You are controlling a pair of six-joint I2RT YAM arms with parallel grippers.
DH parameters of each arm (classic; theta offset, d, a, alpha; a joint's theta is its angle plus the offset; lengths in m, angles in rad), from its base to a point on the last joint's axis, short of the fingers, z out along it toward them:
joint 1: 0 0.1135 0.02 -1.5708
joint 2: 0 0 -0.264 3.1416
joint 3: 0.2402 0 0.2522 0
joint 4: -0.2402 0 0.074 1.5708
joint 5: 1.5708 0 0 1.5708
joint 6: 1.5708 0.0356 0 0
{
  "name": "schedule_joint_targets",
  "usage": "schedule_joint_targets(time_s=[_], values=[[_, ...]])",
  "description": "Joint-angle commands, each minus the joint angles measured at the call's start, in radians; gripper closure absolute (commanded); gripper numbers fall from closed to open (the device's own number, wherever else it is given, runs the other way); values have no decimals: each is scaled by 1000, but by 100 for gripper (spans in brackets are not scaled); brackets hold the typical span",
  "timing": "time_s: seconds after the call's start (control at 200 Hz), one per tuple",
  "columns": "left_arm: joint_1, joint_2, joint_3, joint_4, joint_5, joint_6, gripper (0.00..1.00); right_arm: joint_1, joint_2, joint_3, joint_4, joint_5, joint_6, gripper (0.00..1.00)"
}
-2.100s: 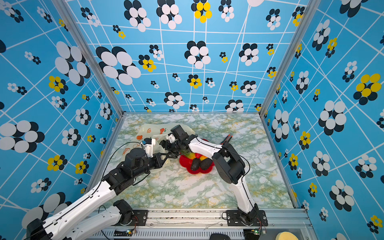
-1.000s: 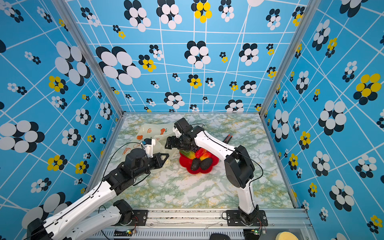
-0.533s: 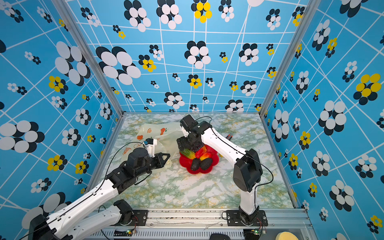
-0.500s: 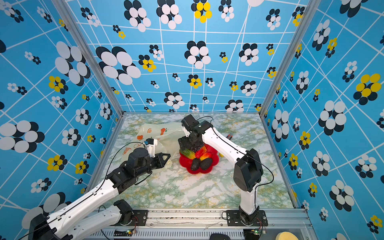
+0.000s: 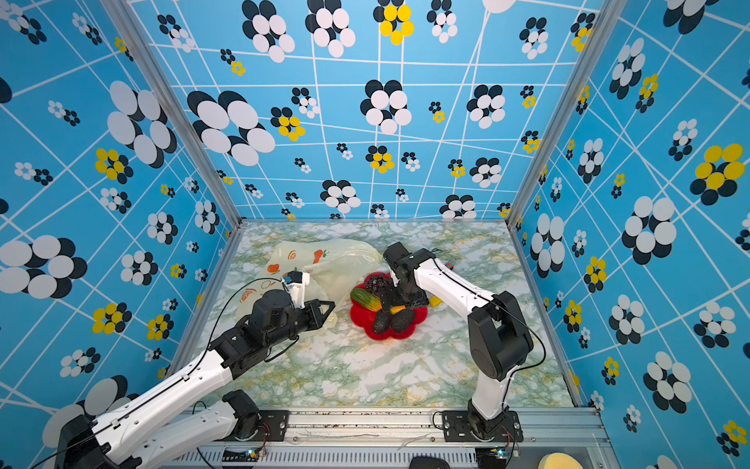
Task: Place the fruits into the plastic bag
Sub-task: 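Lower the right gripper onto the dark avocado on the plate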
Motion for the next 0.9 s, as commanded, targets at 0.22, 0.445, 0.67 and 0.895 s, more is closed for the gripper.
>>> schedule_joint_targets(time_s=[0.22, 0.445, 0.67, 0.895], values=[[-8, 5, 10, 21, -2, 10, 100, -17, -12, -70, 26, -14, 40, 6], [-8, -31, -11, 12, -13, 1, 100, -30, 8, -72, 31, -19, 32, 7], [-9, -70, -27, -8, -31, -8, 100, -37, 23, -110, 74, -47, 41, 7], [-8, -63, -20, -9, -30, -13, 100, -38, 44, -120, 105, -78, 41, 8]])
